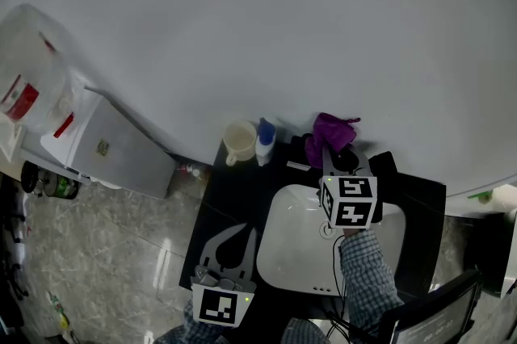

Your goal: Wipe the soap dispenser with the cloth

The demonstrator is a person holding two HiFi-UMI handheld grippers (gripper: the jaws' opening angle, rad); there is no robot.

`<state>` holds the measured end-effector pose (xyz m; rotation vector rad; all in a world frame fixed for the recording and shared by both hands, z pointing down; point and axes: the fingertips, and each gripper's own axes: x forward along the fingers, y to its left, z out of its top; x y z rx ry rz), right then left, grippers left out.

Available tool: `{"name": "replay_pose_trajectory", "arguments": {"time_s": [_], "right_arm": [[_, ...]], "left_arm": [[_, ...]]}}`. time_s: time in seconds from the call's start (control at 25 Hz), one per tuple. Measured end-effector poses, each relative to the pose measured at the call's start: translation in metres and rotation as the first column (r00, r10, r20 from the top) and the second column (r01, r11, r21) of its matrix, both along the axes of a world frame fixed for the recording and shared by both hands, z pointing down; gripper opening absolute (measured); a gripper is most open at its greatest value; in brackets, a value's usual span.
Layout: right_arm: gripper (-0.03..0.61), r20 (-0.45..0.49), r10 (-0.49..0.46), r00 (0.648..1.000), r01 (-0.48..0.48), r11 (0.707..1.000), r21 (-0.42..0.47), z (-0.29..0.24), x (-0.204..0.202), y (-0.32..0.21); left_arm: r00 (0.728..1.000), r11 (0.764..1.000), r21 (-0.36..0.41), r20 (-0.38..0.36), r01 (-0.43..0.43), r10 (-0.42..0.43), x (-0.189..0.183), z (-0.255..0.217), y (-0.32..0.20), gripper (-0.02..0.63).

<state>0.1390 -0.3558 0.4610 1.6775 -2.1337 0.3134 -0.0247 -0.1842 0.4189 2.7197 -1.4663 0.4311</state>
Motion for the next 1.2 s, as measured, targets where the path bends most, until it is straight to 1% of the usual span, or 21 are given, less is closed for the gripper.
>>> {"name": "replay_pose_trajectory", "arguments": {"time_s": [0.12,0.32,0.44,0.6,0.72,0.8,0.96,1.08,1.2], "right_arm": [[0.080,-0.030,0.025,0.999,-0.026,0.999,-0.031,0.021,0.010,0.000],[0.080,-0.083,0.040,0.996,-0.048,0.994,-0.100,0.065,0.015,0.009],[0.079,-0.090,0.067,0.994,-0.078,0.988,-0.133,0.086,0.019,0.016],[0.080,-0.113,0.068,0.991,-0.087,0.981,-0.175,0.101,0.022,0.026],[0.080,-0.132,0.079,0.988,-0.100,0.983,-0.155,0.092,0.024,0.034],[0.080,-0.121,0.096,0.988,-0.111,0.986,-0.126,0.081,0.023,0.040],[0.080,-0.050,0.156,0.986,-0.159,0.985,-0.065,0.046,0.022,0.061],[0.080,-0.003,0.164,0.986,-0.164,0.986,-0.024,0.016,0.014,0.083],[0.080,0.032,0.165,0.986,-0.165,0.986,0.005,-0.007,0.002,0.109]], "left_arm": [[1.000,1.000,-0.003,0.002,0.008,-0.008,-0.002,0.002,0.000,0.002],[1.000,1.000,-0.015,0.005,0.026,-0.026,-0.008,0.006,0.002,0.002],[0.999,0.999,-0.009,0.008,0.033,-0.033,-0.013,0.006,0.003,0.002],[0.999,0.999,-0.012,0.007,0.040,-0.039,-0.016,0.006,0.006,0.002],[0.999,0.999,-0.008,0.001,0.032,-0.032,-0.015,0.003,0.007,0.002],[1.000,1.000,-0.004,-0.012,0.027,-0.027,-0.013,0.000,0.008,0.002],[1.000,1.000,0.012,-0.027,-0.003,0.003,-0.006,-0.009,0.009,0.002],[0.999,0.999,0.043,-0.044,-0.021,0.023,-0.002,-0.022,0.010,0.002],[0.998,0.999,0.034,-0.058,-0.029,0.031,-0.005,-0.024,0.014,0.002]]}}
